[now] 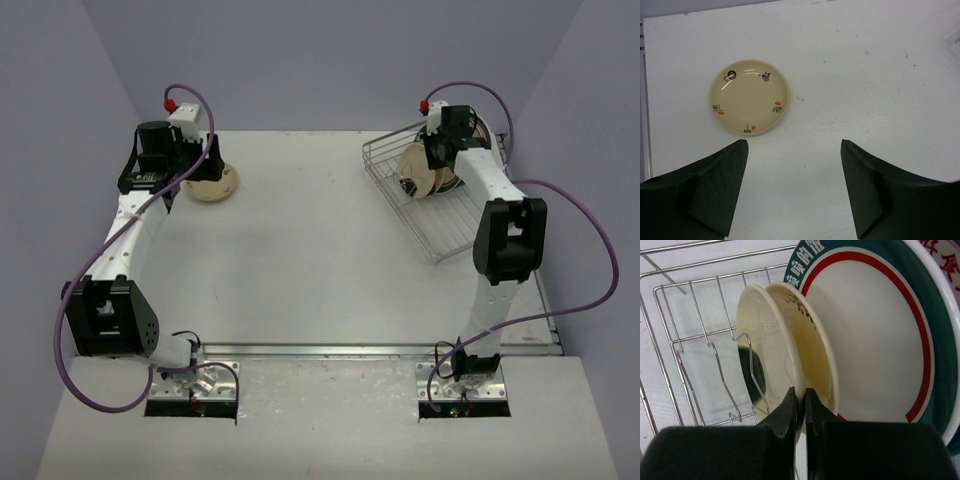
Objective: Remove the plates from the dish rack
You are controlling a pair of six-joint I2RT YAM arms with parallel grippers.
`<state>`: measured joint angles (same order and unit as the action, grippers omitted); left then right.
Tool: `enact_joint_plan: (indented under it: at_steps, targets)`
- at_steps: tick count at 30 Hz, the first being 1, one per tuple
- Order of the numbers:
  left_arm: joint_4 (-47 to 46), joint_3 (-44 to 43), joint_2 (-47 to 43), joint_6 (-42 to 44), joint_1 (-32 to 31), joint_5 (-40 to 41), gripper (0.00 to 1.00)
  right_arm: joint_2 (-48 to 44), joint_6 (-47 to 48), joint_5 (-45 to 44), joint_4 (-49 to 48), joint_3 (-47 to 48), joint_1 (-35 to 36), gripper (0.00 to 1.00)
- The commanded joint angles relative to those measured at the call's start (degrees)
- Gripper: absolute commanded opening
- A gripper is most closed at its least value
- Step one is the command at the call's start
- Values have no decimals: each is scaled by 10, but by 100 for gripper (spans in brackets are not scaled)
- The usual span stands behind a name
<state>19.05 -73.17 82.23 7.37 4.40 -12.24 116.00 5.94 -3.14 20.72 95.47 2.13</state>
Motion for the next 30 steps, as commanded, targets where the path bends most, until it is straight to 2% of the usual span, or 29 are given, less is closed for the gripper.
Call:
enact_joint_plan:
  at_steps: [1, 7, 10, 14, 18, 21, 24, 30]
  targets:
    - [1, -26, -23, 8, -3, -31, 76, -77, -10, 19, -18, 57, 5, 0]
    - [24, -61, -28, 2, -4, -103, 81, -126, -22, 28, -9, 113, 8, 0]
    - [23, -71, -38, -3, -4, -155, 82, -144, -40, 65, 9, 135, 10, 0]
    - [18, -71, -48, -30, -4, -263, 83, -177, -91, 171, 30, 111, 24, 0]
    - [14, -68, -46, -64, -18, -323, 83, -205, -135, 256, 31, 57, 65, 0]
    - [15, -68, -46, -68, -39, -333, 83, -231, -149, 301, 19, -2, 114, 0]
    - [20, -68, -44, -68, -73, -327, 82, -238, -163, 309, 9, -31, 164, 0]
    - [47, -69, -25, -49, -136, -300, 75, -231, -187, 315, 7, -33, 217, 0]
